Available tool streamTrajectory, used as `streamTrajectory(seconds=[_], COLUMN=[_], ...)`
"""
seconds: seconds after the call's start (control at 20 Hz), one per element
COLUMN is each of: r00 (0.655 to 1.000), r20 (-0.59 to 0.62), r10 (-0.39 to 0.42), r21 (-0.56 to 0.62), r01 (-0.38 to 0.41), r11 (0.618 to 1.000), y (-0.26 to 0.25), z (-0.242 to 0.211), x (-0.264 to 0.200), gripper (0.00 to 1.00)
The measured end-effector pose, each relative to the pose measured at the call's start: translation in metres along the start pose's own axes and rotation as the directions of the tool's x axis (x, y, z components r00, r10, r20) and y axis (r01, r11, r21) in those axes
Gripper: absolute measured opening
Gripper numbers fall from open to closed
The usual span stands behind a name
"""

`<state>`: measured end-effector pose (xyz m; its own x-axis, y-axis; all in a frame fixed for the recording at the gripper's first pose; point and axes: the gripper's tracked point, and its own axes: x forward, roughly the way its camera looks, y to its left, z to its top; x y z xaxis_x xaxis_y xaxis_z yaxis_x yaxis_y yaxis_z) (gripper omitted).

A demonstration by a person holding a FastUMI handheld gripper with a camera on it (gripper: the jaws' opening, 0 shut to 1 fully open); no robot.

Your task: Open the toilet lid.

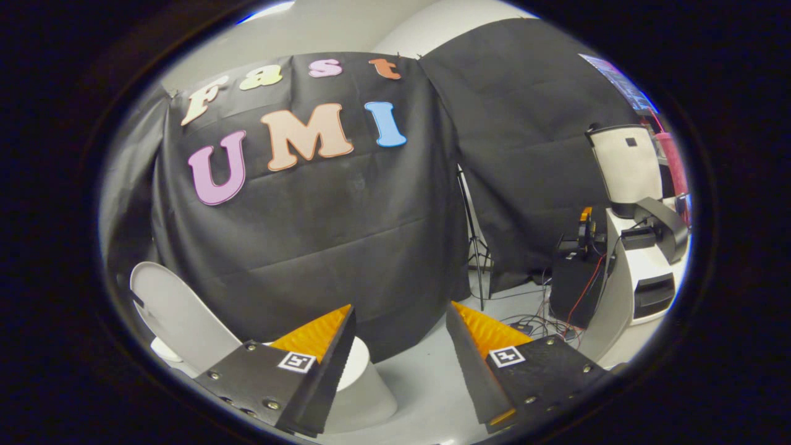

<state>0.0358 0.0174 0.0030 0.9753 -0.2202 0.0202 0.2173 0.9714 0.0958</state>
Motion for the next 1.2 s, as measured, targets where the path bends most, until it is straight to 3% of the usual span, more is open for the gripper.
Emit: streamTrajectory(seconds=[1.2], r00=[1.0], r20=[0.0], r10=[0.009], r21=[0.02], r01=[-0.009], r11=[1.0], y=[-0.0022], z=[0.0009], x=[0.002], gripper=[0.87])
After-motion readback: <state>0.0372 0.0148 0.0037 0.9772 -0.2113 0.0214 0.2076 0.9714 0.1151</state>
